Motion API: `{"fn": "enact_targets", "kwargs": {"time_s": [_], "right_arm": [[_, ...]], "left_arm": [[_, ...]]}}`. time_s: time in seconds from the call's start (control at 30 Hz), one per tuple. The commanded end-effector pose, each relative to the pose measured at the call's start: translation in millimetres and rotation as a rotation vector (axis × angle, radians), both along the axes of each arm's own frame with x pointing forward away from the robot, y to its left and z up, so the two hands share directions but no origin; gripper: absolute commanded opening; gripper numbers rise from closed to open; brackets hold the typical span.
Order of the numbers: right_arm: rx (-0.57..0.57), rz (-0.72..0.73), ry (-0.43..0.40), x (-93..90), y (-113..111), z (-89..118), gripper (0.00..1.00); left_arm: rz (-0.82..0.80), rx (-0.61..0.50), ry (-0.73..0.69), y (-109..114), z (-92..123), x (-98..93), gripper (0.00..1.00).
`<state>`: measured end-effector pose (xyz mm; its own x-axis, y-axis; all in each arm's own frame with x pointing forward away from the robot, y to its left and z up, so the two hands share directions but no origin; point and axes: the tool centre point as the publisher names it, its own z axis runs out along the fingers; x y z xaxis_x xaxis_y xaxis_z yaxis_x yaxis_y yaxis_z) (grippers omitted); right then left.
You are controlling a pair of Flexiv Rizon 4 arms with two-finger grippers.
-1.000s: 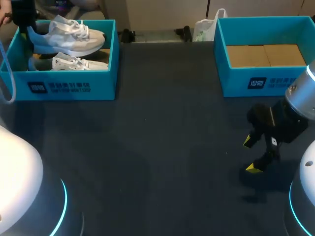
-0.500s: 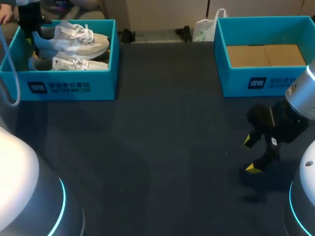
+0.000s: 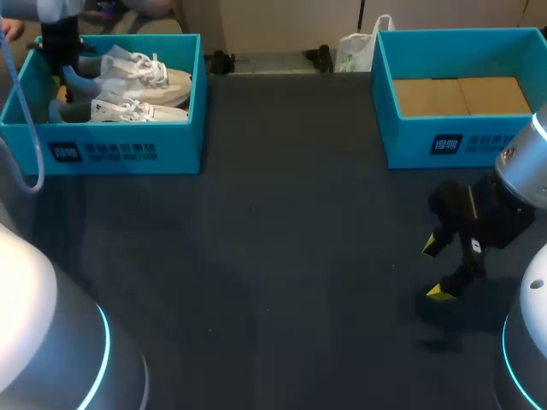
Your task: Take the shoe out of the shoebox, open the shoe tongue, remove and reinsert the insole, then place the shoe into the shoebox
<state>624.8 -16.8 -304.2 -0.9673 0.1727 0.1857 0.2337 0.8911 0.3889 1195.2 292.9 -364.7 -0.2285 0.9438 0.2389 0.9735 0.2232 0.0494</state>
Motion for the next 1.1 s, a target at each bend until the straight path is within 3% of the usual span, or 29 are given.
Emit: {"fn": "enact_targets", "kwargs": {"time_s": [0.03,0.47,0.57,0.6,0.63,0.87,1.1], "right_arm": [[-0.001,-0.001,-0.002,-1.6,0,0,1.0],[-0.001,-0.001,-0.002,-1.6,0,0,1.0],[-0.001,-0.001,-0.002,-1.6,0,0,1.0],[-0.001,-0.001,-0.002,-1.6,0,0,1.0],[-0.001,-0.001,-0.002,-1.6,0,0,1.0],[-0.001,-0.001,-0.002,-1.6,0,0,1.0],[-0.001,-0.001,-0.002,-1.6,0,0,1.0]], "left_arm": [[0.001,0.0,0.012,-1,-4,5.5,0.0],[-0.01,-0.025,0.017,-5,-12,5.2,0.0],[-0.011,-0.028,0.016,-5,-13,5.0,0.42],[-0.013,-0.033,0.014,-4,-13,4.8,0.76],[-0.014,-0.038,0.013,-4,-13,4.4,1.0],[-0.021,-0.085,0.009,-1,-8,1.3,1.0],[-0.055,-0.129,-0.012,-6,19,-10.1,1.0]]}}
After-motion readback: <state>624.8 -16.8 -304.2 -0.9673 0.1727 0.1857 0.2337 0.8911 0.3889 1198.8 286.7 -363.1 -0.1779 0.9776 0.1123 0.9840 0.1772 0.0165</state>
